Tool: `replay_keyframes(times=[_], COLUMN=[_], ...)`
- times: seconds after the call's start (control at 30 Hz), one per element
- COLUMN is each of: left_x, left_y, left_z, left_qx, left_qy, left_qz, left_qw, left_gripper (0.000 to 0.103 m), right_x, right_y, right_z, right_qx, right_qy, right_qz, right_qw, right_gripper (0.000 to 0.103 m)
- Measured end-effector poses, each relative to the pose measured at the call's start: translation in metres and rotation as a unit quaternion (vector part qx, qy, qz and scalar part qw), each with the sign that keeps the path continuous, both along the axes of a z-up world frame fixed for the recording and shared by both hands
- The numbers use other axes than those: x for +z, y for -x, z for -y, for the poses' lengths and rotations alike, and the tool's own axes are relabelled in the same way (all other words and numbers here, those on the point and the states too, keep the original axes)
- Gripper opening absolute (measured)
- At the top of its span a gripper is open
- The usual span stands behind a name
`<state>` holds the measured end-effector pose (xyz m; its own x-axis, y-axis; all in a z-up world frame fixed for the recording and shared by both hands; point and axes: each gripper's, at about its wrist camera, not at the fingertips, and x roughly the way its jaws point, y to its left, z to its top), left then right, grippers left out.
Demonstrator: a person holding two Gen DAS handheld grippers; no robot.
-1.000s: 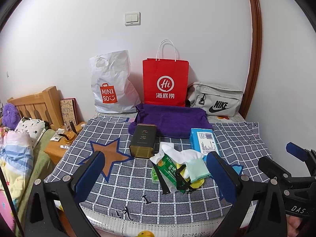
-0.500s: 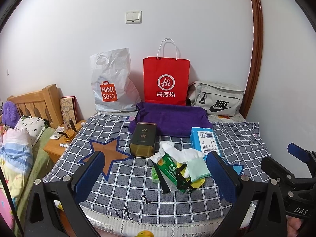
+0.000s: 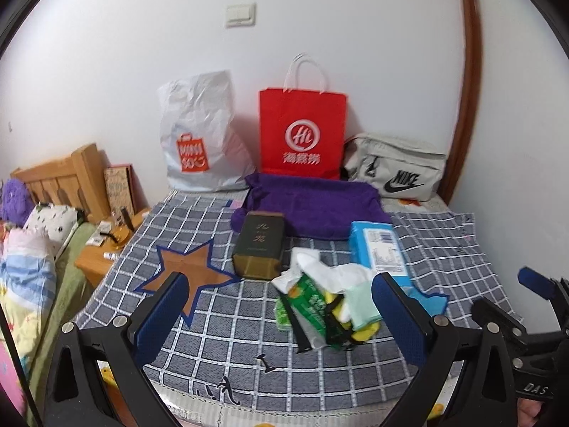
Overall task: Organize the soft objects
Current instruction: 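Reach the right tool to the white-and-mint glove and close on its cuff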
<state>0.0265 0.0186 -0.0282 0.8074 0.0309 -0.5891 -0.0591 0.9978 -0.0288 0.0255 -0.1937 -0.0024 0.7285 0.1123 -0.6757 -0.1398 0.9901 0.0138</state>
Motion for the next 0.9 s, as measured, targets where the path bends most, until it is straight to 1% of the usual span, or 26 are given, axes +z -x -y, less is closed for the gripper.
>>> replay_keyframes(times=[0.13,0.2,0.3,0.43,0.57,0.67,0.77,0.9], left_x=[-0.022,-0.035,-0.055,-0.075,-0.094,-0.109,-0.118,-0.126], left_y=[-0.019,-0.026,-0.037,-0.050,-0.062,-0.070,-0.076,-0.081], left_z=[-0.017,-0.022,-0.031,-0.038,-0.043,-0.048,-0.050,-0.053], left_qx=[0.013,0.016,0.027,0.030,0.032,0.031,0.028,0.024], left_qy=[0.015,0.016,0.017,0.022,0.023,0.030,0.036,0.042], left_qz=[-0.031,-0.042,-0.060,-0.075,-0.090,-0.106,-0.114,-0.120], left_qw=[0.9993,0.9989,0.9977,0.9965,0.9951,0.9934,0.9924,0.9916], left_gripper=[0.103,0.103,0.103,0.103,0.103,0.102,0.102,0.102], right_x=[-0.018,-0.027,-0.045,-0.067,-0.082,-0.094,-0.111,-0.131], right_y=[-0.010,-0.018,-0.033,-0.055,-0.080,-0.096,-0.112,-0.127], right_z=[0.003,0.004,0.004,-0.003,-0.022,-0.038,-0.052,-0.062], right_qx=[0.005,0.007,0.018,0.033,0.064,0.085,0.088,0.093], right_qy=[-0.002,-0.007,-0.029,-0.049,-0.041,-0.038,-0.030,-0.023], right_qz=[-0.011,-0.019,-0.038,-0.054,-0.059,-0.061,-0.074,-0.092], right_qw=[1.000,1.000,0.999,0.997,0.995,0.994,0.993,0.991], right_gripper=[0.103,0.103,0.102,0.099,0.098,0.098,0.098,0.087])
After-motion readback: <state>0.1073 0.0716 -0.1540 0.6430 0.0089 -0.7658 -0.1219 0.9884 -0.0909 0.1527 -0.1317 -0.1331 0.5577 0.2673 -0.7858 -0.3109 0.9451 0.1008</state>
